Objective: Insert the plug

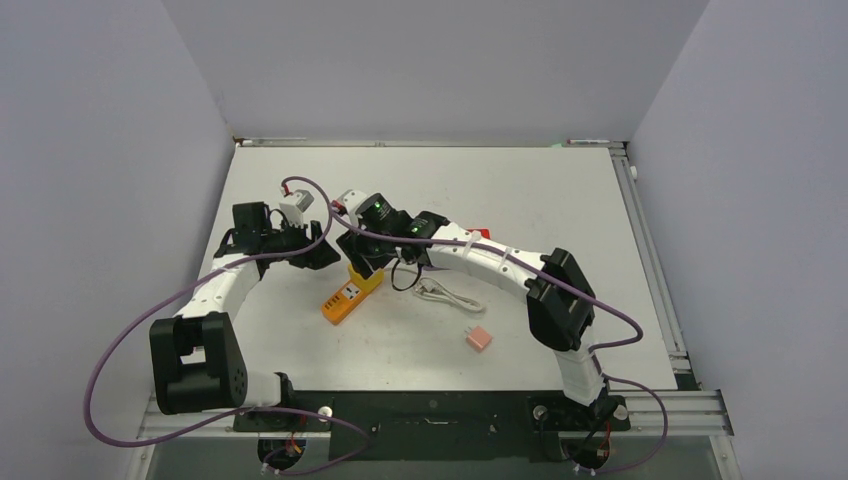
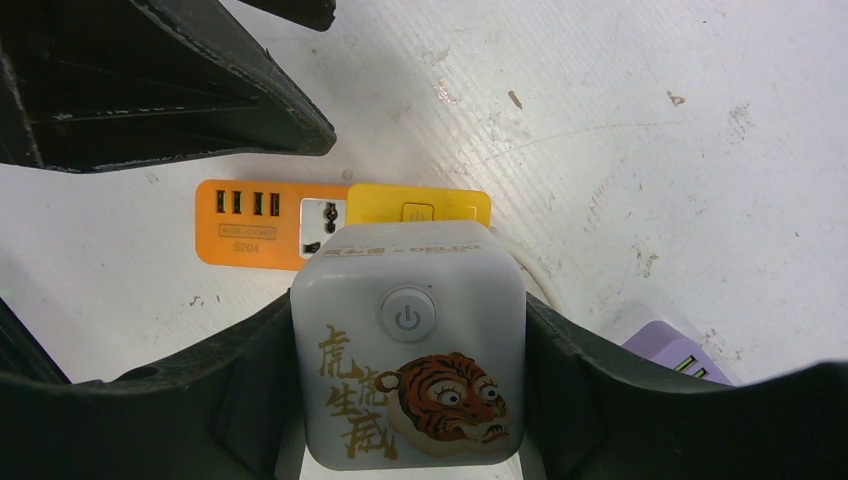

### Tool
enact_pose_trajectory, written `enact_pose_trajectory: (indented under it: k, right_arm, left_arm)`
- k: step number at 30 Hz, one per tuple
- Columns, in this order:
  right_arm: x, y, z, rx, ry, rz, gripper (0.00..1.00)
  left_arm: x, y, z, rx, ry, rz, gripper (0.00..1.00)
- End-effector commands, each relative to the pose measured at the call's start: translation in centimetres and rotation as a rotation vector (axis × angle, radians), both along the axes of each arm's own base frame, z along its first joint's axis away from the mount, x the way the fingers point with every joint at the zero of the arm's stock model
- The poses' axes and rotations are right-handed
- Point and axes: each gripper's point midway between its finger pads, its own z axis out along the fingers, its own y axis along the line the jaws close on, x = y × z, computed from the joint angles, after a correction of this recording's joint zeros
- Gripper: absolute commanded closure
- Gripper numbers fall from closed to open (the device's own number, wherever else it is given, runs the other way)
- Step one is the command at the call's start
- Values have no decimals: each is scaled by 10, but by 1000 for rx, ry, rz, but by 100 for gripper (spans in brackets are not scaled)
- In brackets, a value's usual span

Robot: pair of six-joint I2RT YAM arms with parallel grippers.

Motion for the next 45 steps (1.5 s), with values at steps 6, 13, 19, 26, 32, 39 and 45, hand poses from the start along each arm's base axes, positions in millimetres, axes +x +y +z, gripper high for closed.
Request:
enact_pose_trajectory:
  k: [6, 13, 19, 26, 32, 39, 45]
  right_arm:
    - [-6, 8, -9, -72, -46, -14, 95]
    - [-9, 5, -18, -107, -57, -23, 95]
    - [-14, 4, -31, -130, -26, -10, 95]
    - [-22, 1, -51, -162, 23, 10, 95]
    - [-27, -4, -68, -195, 53, 19, 95]
    - [-31, -15, -86, -250, 70, 15, 95]
    - [-38, -26, -107, -284, 102, 16, 95]
  left_arm:
    - [6, 6, 14, 0, -45, 17, 45]
    - [6, 8, 14, -5, -42, 25, 45]
    - [6, 9, 14, -5, -44, 25, 45]
    - [5, 7, 16, -15, -46, 17, 45]
    - [8, 6, 19, -19, -53, 16, 45]
    - [9, 5, 24, -29, -59, 12, 45]
    - [10, 4, 27, -36, -65, 12, 45]
